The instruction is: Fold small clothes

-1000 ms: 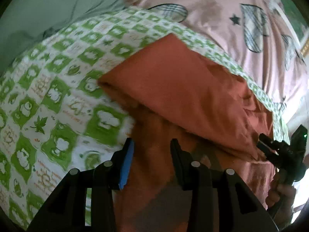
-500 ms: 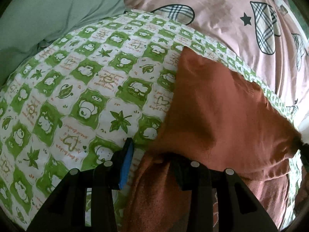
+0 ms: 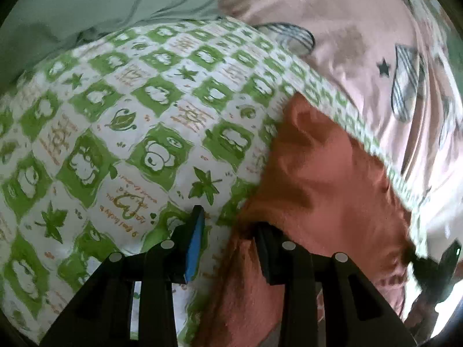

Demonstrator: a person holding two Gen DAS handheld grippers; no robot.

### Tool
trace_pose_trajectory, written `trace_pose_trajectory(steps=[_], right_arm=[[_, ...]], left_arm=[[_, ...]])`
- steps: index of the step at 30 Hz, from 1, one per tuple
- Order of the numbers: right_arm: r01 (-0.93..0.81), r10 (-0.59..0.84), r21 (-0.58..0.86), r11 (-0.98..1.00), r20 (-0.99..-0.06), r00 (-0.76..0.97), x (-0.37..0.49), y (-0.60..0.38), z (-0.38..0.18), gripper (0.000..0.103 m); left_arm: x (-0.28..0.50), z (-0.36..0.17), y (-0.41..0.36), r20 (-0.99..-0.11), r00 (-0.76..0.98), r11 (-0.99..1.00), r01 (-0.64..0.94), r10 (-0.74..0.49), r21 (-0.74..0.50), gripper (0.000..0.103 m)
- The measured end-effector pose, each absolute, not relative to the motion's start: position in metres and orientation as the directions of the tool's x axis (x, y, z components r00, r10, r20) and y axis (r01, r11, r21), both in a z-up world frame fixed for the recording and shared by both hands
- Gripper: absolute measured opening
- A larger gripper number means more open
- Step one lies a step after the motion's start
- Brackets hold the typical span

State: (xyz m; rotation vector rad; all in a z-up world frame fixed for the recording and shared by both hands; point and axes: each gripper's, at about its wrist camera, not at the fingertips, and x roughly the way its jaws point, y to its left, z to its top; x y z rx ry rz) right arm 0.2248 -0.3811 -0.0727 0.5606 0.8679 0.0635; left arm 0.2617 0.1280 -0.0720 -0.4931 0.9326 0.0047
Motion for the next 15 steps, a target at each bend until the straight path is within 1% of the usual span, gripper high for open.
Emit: trace_pose_trajectory(steps=[1, 2, 5, 7, 9, 10, 11, 13, 14, 15], right_arm=[[0.168, 0.282, 0.499, 0.850, -0.701, 0.655, 0.225, -0.383, -0.073, 0.004], [0.161, 0.292, 0.510, 0.845, -0.692, 0.660, 0.223, -0.383, -0.072, 0.004], [0.131, 0.355, 0.576, 0.807, -0.651, 0.671, 0.217, -0.384, -0.062, 0.004], [0.087, 0.405, 0.624, 0.777, -0.599, 0.691, 0.211, -0.383, -0.048, 0.004], [0.083, 0.407, 0.642, 0.762, -0.575, 0.710, 0.206, -0.384, -0.036, 0.004], [0.109, 0.368, 0.618, 0.779, -0.591, 0.718, 0.205, -0.385, -0.033, 0.004], [0.158, 0.291, 0.555, 0.816, -0.632, 0.718, 0.207, -0.385, -0.033, 0.005], [0.293, 0.057, 0.328, 0.898, -0.747, 0.662, 0.216, -0.382, -0.040, 0.008], [0.322, 0.009, 0.287, 0.902, -0.759, 0.651, 0.217, -0.383, -0.043, 0.009], [0.327, 0.014, 0.309, 0.893, -0.745, 0.666, 0.214, -0.384, -0.044, 0.011]], left_arm=[[0.259, -0.069, 0.126, -0.775, 0.596, 0.897, -0.196, -0.212, -0.396, 0.035], [0.255, -0.064, 0.126, -0.768, 0.593, 0.901, -0.157, -0.242, -0.404, 0.032], [0.241, -0.046, 0.132, -0.734, 0.613, 0.903, -0.077, -0.292, -0.424, 0.032], [0.239, -0.033, 0.137, -0.712, 0.634, 0.901, -0.057, -0.300, -0.430, 0.032], [0.249, -0.020, 0.137, -0.698, 0.653, 0.908, -0.037, -0.294, -0.417, 0.032], [0.255, -0.017, 0.135, -0.695, 0.658, 0.913, -0.028, -0.290, -0.407, 0.032], [0.266, -0.013, 0.130, -0.694, 0.663, 0.920, -0.019, -0.281, -0.391, 0.032], [0.288, -0.013, 0.121, -0.697, 0.655, 0.922, -0.002, -0.291, -0.387, 0.032], [0.302, -0.015, 0.113, -0.700, 0.642, 0.918, 0.012, -0.312, -0.397, 0.032], [0.310, -0.016, 0.107, -0.703, 0.634, 0.917, 0.023, -0.322, -0.399, 0.032]])
